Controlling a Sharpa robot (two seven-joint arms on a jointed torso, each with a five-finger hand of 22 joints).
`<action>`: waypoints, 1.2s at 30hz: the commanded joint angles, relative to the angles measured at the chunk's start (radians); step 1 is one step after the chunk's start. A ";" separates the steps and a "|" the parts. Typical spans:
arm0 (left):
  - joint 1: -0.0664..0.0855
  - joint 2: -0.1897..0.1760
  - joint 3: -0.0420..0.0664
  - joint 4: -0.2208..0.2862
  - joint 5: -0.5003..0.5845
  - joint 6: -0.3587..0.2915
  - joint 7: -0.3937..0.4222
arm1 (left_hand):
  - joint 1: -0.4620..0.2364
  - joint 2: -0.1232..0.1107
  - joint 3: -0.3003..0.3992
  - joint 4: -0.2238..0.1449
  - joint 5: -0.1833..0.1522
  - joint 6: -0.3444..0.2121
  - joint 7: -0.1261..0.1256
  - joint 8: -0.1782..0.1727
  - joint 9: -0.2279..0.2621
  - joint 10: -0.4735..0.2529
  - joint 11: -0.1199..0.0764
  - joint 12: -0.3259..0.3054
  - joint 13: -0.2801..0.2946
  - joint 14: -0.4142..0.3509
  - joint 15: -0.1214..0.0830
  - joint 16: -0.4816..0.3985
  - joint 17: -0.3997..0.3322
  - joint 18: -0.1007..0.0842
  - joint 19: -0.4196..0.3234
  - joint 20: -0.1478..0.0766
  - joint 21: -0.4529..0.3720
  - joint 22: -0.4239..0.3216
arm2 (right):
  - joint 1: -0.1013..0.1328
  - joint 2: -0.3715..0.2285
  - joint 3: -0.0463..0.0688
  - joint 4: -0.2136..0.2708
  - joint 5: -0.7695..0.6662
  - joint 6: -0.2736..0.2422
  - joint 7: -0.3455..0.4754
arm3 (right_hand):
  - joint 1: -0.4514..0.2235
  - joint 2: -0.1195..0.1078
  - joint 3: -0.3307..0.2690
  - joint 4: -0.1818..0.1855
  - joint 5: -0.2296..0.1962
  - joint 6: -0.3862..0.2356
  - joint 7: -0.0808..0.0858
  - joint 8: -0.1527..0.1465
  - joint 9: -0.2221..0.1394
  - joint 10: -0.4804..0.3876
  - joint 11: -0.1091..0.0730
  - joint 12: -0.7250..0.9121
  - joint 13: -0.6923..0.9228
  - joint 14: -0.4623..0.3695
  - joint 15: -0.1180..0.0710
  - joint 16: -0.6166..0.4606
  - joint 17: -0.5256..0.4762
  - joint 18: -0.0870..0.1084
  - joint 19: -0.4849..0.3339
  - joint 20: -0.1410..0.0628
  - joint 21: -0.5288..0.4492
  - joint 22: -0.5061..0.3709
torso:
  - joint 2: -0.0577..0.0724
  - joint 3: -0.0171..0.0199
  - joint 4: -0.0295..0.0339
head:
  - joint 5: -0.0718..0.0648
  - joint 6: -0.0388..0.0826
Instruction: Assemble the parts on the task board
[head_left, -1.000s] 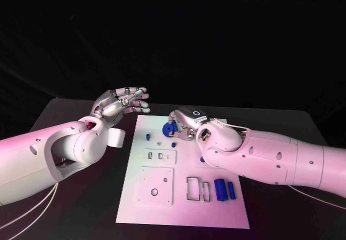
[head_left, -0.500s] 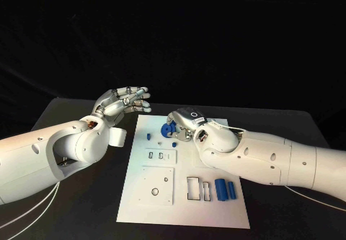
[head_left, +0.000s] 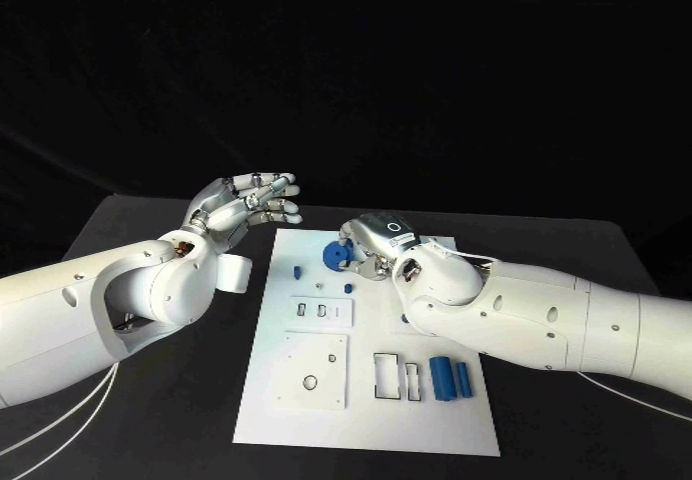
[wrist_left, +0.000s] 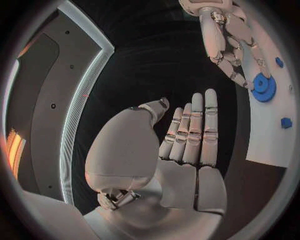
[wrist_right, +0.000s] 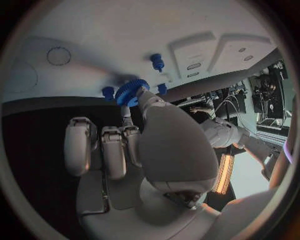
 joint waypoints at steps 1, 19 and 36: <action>0.001 0.000 0.001 0.001 0.000 0.020 0.006 | -0.009 -0.002 0.007 -0.001 0.004 -0.005 0.034 -0.007 0.001 -0.002 0.002 -0.003 0.001 -0.008 0.001 0.004 0.001 0.017 -0.009 0.001 0.006 0.001 | -0.002 -0.005 -0.001 0.003 -0.025 -0.015 -0.019 | -0.004 -0.008 0.005 -0.002 0.002 0.001 0.001 -0.003 0.000 0.022 -0.004 0.002 0.150 0.098 -0.007 0.002 0.237 -0.018 0.005 -0.002 0.005 0.031 | 0.000 0.0000 -0.0012 | 0.002 -0.003; 0.001 0.003 0.001 -0.005 0.000 0.024 0.004 | -0.012 -0.002 0.010 -0.003 0.004 -0.006 0.034 -0.007 0.002 -0.002 0.003 -0.003 0.001 -0.011 0.001 0.007 0.006 0.018 -0.013 0.001 0.011 0.003 | -0.002 -0.015 -0.001 0.007 -0.023 -0.019 -0.015 | -0.006 -0.011 0.008 -0.002 0.001 0.000 0.001 -0.006 -0.001 0.020 -0.004 0.000 0.149 0.097 -0.007 0.001 0.233 -0.018 0.005 -0.002 0.005 0.032 | 0.000 0.0002 -0.0001 | 0.003 -0.002; 0.001 0.004 0.000 -0.008 0.000 0.026 0.002 | -0.013 -0.003 0.010 -0.004 0.004 -0.006 0.034 -0.007 0.002 -0.002 0.003 -0.003 0.001 -0.012 0.001 0.008 0.007 0.018 -0.014 0.002 0.012 0.004 | -0.002 -0.028 0.000 0.020 -0.022 -0.031 -0.012 | -0.011 -0.015 0.011 -0.002 0.001 -0.002 0.003 -0.010 -0.002 0.016 -0.003 -0.005 0.143 0.096 -0.006 -0.001 0.228 -0.018 0.004 -0.001 0.004 0.030 | 0.000 -0.0006 0.0000 | 0.006 -0.008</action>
